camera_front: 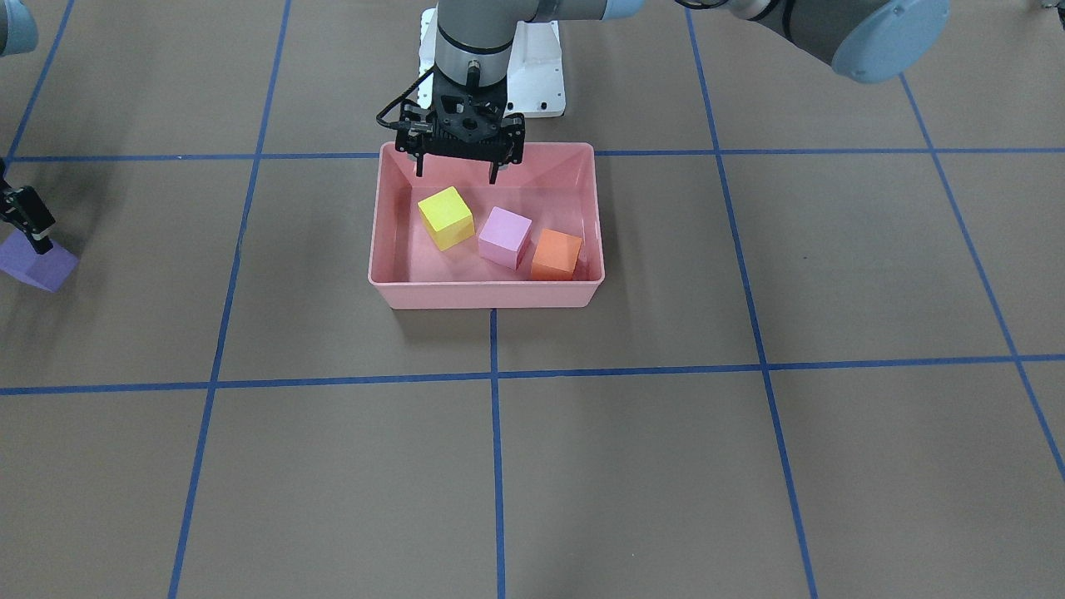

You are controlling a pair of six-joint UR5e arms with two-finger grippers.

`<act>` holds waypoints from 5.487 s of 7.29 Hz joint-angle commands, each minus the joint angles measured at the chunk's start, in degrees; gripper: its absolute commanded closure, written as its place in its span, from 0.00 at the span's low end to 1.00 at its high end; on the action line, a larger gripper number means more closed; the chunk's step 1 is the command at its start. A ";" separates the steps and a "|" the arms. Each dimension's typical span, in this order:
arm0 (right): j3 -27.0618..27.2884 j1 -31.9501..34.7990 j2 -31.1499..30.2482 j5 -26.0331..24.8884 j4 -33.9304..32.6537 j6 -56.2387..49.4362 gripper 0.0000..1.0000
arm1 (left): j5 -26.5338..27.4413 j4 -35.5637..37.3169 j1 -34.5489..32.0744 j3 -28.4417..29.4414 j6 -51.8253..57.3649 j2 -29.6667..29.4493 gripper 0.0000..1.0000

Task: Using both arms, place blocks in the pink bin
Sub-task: 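Release the lilac cube in the bin while the right gripper grasps the purple-blue cube, then carry the purple-blue cube over the bin while the left arm withdraws, then release the purple-blue cube into the bin and withdraw the right arm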

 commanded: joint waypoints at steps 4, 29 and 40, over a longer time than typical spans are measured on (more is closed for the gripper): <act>2.10 -3.52 -0.29 -2.89 -6.16 0.11 0.01 | -0.02 0.00 -0.10 0.09 0.00 0.10 0.00; 12.46 -21.39 64.40 -10.98 -70.92 5.44 0.01 | -26.21 -0.52 -51.25 -16.26 80.25 52.57 0.00; 5.43 35.13 30.59 27.35 -70.40 -77.91 0.01 | -26.12 -3.25 -62.06 -9.76 83.15 62.68 0.00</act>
